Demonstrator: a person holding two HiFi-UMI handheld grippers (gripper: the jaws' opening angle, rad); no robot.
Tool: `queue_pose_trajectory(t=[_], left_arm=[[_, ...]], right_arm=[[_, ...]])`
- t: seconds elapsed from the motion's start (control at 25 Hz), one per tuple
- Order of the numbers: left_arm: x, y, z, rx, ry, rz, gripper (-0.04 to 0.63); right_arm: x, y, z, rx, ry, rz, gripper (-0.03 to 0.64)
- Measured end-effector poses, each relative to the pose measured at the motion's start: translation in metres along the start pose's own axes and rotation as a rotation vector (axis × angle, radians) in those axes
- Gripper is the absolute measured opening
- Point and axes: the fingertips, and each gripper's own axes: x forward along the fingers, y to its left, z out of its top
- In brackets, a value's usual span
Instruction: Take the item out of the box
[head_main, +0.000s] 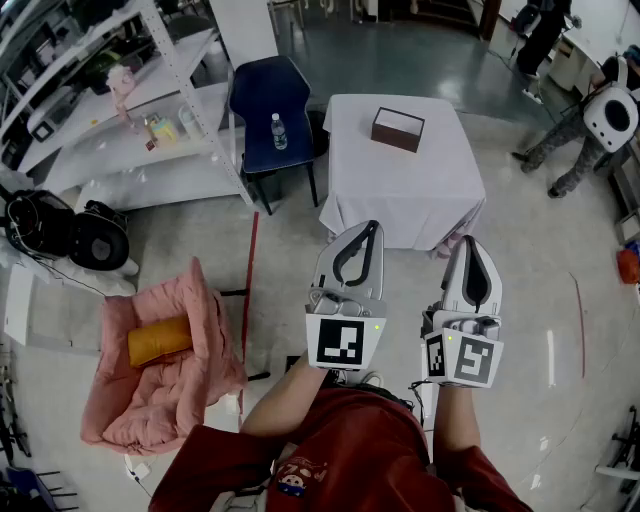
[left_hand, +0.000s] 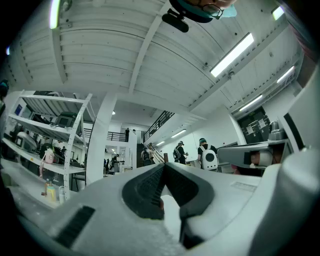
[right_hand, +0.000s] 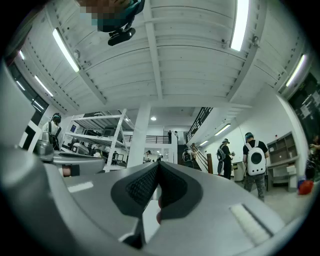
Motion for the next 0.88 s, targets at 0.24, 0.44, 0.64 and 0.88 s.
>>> queue_pose_trajectory(t=[0.24,0.44,0.64,0.88], left_arm=[[0.007,-0.023,0.007,0.009,-0.001,-0.016,0.003],[0.008,-0.035,0.011,0.008,0.0,-0.009,0.003],[0.01,-0.046,0.013,0.005,-0.005,0.009,0.003],[0.016,-0.065,0.009,-0.023,0.014,0.023,0.003]], right_arm=[[-0.006,-0.018,0.002,0.005,0.007,0.002,0.0],[-0.009,-0.026,-0.003,0.016,0.02,0.016,0.0],[-0.013,-0.039,-0.003,0.055,-0.003,0.021,0.0],[-0.018,-0.055,-0.005,0.09,0.0,0.058,0.0]])
